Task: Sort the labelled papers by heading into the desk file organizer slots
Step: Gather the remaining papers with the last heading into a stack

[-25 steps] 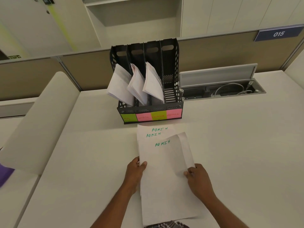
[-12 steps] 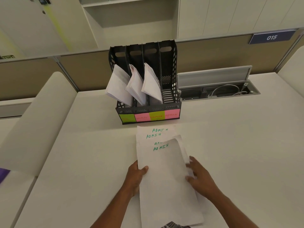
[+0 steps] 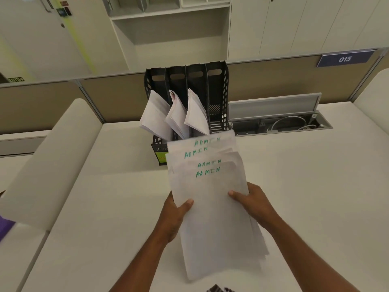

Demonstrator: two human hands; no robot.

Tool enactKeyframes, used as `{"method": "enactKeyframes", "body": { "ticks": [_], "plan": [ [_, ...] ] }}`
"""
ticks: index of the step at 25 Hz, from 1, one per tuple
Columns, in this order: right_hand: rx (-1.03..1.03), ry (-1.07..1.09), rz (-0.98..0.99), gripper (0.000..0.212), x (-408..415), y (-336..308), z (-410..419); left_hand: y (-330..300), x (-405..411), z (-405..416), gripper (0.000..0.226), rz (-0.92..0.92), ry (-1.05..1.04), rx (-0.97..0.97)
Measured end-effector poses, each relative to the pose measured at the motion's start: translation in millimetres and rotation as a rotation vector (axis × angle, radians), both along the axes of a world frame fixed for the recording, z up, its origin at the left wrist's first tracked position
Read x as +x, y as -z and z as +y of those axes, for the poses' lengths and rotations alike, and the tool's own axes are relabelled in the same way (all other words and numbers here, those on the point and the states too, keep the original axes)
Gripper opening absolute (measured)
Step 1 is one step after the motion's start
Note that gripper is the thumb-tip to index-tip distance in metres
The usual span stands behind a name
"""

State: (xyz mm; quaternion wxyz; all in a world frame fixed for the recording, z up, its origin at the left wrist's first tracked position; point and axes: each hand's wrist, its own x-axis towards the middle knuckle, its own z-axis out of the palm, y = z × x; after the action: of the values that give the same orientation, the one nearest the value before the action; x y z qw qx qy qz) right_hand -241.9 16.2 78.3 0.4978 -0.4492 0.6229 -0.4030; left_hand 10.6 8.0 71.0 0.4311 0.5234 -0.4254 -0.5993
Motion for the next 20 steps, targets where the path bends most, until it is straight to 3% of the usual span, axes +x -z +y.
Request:
{"method": "enactKeyframes", "body": {
  "ticks": [4,8,10,13,20],
  "plan": [
    [-0.426,0.155,0.114,0.008,36.8,-34.9,8.6,-41.7,-14.9,7.9,0.044,-0.075,-0.149,-0.379],
    [-0.784,0.214,0.075,0.028,46.3,-40.0,10.4,-55.2,-26.5,12.2,0.053,-0.213,-0.225,-0.701],
    [-0.706,0.215,0.043,0.026,44.2,-25.4,8.0,-43.8,-29.0,11.9,0.057,-0.189,-0.233,-0.592],
    [-0.423,0.221,-0.062,0.032,40.6,-2.1,8.3,-12.6,-22.3,14.5,0.058,-0.235,-0.215,-0.413],
    [-0.313,0.234,-0.232,0.039,48.9,7.2,-0.2,12.4,-26.0,8.8,0.046,-0.18,-0.158,-0.309]
  ]
}}
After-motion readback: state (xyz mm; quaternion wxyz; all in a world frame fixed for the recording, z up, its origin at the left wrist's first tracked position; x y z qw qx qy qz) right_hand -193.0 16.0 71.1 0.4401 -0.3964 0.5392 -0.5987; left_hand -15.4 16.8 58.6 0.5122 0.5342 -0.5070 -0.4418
